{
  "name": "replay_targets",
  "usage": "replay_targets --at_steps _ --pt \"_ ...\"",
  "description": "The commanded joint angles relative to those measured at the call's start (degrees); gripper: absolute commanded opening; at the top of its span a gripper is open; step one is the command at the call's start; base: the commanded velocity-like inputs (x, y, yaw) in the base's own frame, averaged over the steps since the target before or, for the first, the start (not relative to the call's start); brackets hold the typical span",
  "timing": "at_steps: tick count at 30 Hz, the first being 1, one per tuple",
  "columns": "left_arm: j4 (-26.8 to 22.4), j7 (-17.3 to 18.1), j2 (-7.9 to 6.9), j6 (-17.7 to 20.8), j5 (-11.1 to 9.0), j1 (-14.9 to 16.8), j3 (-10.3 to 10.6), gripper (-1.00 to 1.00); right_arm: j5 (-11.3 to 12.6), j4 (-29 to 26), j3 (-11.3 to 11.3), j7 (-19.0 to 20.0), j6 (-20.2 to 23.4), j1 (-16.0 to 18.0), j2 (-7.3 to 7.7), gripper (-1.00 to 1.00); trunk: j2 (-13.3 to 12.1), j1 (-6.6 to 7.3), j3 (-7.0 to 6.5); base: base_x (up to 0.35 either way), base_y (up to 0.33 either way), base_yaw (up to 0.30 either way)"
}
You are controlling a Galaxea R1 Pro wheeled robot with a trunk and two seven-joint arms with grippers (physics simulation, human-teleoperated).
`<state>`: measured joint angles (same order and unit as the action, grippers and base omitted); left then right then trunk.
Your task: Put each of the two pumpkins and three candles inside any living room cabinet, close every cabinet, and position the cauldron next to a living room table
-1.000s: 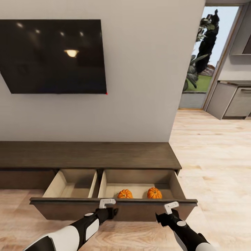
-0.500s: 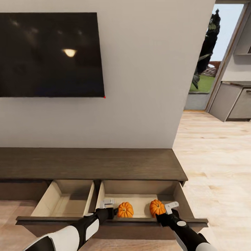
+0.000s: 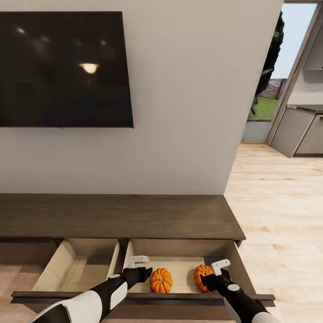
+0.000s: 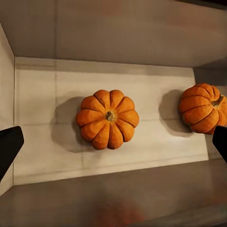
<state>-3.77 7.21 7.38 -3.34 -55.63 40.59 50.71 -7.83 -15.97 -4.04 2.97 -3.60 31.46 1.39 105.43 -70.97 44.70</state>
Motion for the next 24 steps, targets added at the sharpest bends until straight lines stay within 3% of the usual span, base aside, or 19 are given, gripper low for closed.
replay_targets --at_steps 1,6,24 --pt "0.0 0.0 0.0 0.0 0.0 0.0 0.0 1.0 0.0 0.0 0.0 0.0 0.0 0.0 0.0 1.0 0.0 0.0 0.0 0.002 0.0 0.0" --pt "0.0 0.0 0.0 0.0 0.0 -0.2 0.0 1.0 0.0 -0.1 0.0 0.0 0.0 0.0 0.01 1.0 0.0 0.0 0.0 -0.14 0.0 0.0" --pt "0.0 0.0 0.0 0.1 -0.1 -0.2 0.0 1.0 0.0 -0.3 0.1 0.5 -0.8 0.0 -0.04 1.0 0.0 0.0 -0.01 -0.326 0.0 0.0"
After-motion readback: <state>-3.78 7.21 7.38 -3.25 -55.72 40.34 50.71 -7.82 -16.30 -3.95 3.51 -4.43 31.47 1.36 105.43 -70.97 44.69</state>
